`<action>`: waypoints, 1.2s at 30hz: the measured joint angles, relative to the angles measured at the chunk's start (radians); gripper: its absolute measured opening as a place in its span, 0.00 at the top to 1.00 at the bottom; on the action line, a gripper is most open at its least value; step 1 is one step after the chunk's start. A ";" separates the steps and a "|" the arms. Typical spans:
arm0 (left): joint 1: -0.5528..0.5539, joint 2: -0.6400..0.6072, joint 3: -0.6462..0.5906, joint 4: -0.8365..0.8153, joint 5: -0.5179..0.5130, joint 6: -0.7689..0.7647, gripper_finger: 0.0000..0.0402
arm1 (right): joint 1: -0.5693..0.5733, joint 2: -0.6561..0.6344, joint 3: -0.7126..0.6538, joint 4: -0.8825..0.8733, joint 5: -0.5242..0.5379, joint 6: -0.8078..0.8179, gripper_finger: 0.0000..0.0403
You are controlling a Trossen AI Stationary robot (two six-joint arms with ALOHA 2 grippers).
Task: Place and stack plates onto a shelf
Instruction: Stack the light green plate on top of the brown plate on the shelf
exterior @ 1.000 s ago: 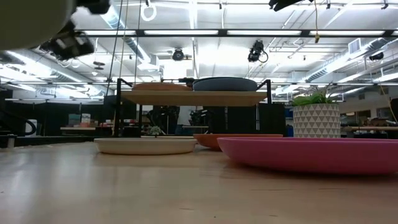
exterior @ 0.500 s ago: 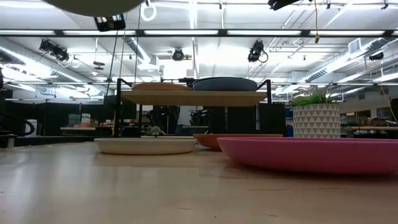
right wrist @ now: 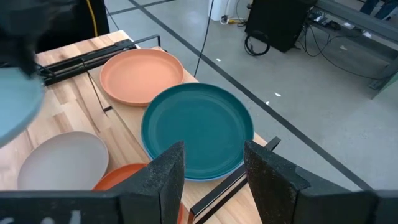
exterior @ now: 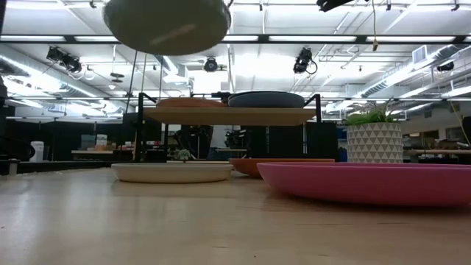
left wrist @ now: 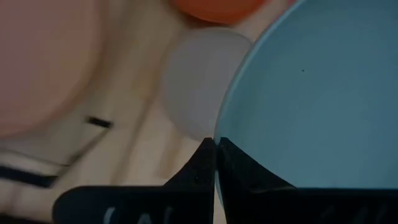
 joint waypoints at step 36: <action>0.574 0.273 0.109 0.220 -0.068 0.161 0.98 | 0.000 0.000 0.000 0.010 0.026 0.010 0.58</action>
